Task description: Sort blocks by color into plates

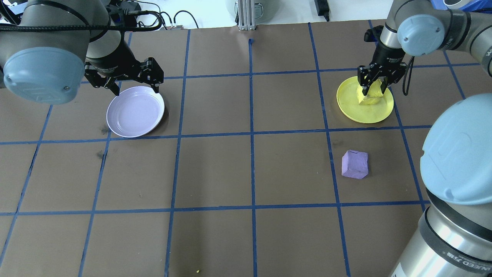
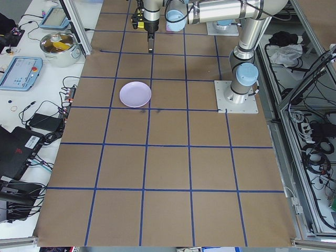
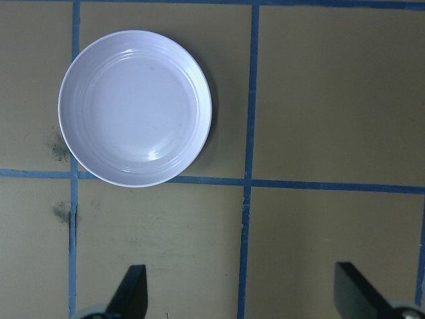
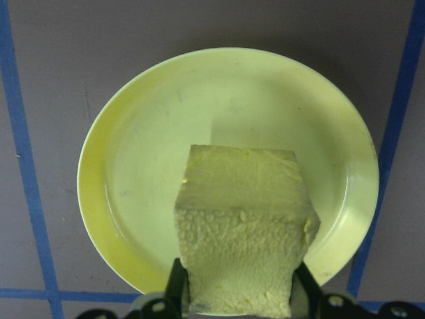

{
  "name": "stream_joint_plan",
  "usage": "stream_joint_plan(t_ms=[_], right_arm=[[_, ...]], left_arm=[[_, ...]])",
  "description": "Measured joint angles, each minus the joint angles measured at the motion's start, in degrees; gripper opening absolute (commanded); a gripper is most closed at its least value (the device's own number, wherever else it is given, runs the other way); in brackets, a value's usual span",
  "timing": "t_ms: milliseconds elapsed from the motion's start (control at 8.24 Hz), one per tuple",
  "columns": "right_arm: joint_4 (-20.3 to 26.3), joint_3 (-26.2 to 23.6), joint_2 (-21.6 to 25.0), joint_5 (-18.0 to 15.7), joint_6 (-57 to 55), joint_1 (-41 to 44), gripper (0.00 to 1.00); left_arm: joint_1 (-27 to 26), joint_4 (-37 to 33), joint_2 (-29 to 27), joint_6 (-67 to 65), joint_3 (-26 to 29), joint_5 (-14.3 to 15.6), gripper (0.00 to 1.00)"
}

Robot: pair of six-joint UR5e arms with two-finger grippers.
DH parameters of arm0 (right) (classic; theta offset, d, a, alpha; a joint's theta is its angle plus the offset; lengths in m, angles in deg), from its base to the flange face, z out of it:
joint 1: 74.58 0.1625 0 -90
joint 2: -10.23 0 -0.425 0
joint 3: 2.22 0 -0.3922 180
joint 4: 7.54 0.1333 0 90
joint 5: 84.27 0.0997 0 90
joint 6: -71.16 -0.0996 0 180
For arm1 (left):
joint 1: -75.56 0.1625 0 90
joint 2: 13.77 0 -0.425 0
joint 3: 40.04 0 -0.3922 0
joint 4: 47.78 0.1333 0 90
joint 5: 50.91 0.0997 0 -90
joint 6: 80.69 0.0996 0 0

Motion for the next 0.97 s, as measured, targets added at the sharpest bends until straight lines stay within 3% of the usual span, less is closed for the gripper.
stream_joint_plan(t_ms=[486,729,971], right_arm=[[4.0,-0.5,3.6,-1.9,-1.7,0.7,1.0],[8.2,-1.3,7.5,-1.8,-9.9,3.7,1.0],[8.3,-7.5,12.2,-0.8,-19.1,5.3,1.0]], left_arm=[[0.0,0.0,0.0,0.0,0.0,0.0,1.0],[0.0,0.0,0.0,0.0,-0.1,0.0,1.0],[0.0,-0.1,0.0,0.0,-0.1,0.0,1.0]])
